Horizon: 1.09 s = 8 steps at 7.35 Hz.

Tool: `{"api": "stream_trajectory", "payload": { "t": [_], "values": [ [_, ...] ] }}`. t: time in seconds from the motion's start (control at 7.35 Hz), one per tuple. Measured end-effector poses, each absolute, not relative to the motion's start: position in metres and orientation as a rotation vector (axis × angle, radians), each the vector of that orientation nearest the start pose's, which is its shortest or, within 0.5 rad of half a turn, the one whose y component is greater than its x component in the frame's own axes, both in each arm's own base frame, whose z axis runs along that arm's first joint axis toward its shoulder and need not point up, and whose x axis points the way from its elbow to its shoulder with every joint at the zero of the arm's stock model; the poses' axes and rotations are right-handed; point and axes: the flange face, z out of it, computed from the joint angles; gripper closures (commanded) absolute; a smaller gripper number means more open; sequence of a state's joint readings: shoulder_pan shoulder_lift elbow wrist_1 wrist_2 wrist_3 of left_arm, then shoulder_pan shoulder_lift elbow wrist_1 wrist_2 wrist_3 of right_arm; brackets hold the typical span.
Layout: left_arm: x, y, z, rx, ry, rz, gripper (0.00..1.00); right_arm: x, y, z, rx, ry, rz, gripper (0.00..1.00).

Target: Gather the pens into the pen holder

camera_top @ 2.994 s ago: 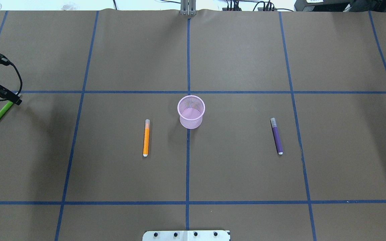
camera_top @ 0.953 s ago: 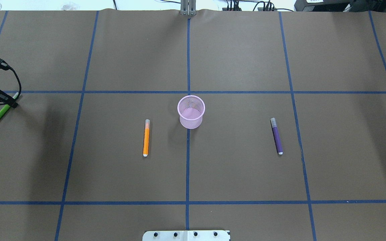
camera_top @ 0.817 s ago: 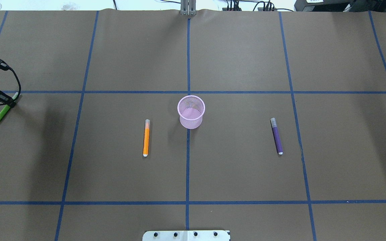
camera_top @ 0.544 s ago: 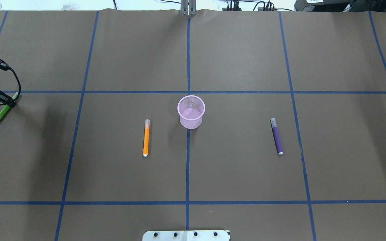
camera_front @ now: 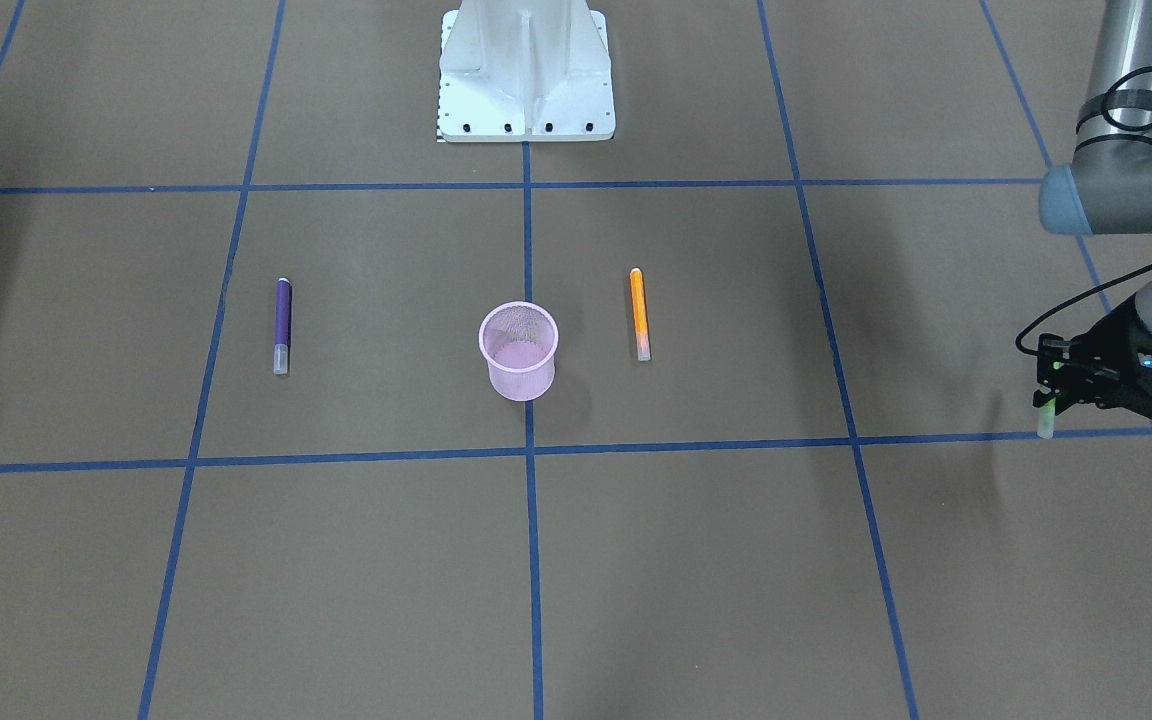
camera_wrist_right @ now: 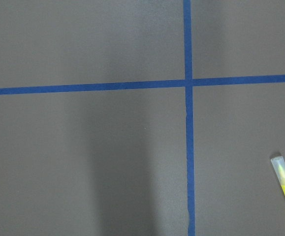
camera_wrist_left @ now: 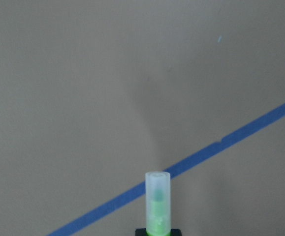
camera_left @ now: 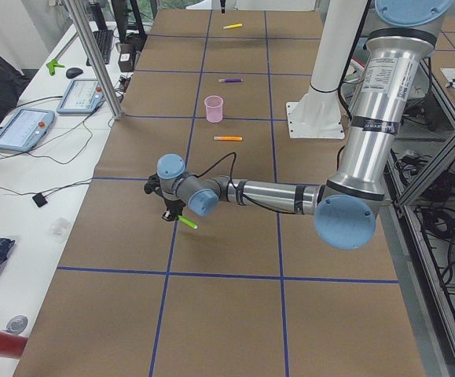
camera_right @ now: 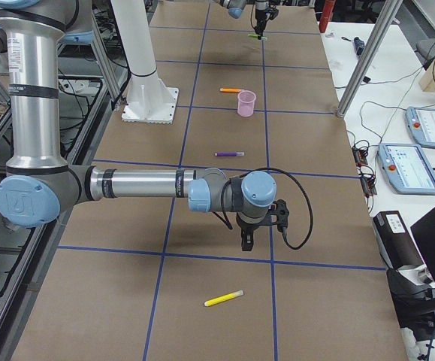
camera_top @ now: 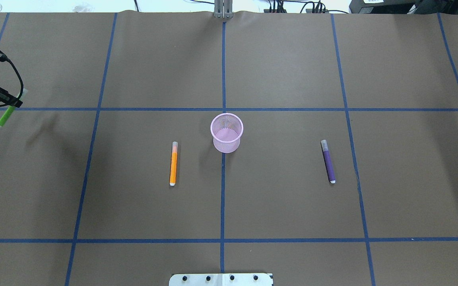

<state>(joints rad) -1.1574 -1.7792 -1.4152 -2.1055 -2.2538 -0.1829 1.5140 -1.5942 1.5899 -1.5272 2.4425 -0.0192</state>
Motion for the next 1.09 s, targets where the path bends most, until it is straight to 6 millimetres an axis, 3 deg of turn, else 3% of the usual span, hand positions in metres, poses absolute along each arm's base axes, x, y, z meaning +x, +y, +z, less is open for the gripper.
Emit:
{"api": "stream_trajectory", "payload": {
  "t": [0.27, 0.54, 0.68, 1.09],
  "values": [
    [0.164, -0.603, 0.524, 0.414, 0.817, 0.383, 1.00, 0.030, -0.485, 0.700, 0.063, -0.867, -0.212, 0.00],
    [0.163, -0.614, 0.483, 0.478, 0.835, 0.375, 1.00, 0.033, -0.483, 0.750, 0.067, -0.853, -0.276, 0.00],
    [0.164, -0.617, 0.463, 0.499, 0.851, 0.351, 1.00, 0.034, -0.480, 0.767, 0.060, -0.849, -0.300, 0.00],
    [0.162, -0.615, 0.413, 0.635, 0.907, 0.289, 1.00, 0.040, -0.478, 0.789, 0.038, -0.776, -0.328, 0.01]
  ]
}}
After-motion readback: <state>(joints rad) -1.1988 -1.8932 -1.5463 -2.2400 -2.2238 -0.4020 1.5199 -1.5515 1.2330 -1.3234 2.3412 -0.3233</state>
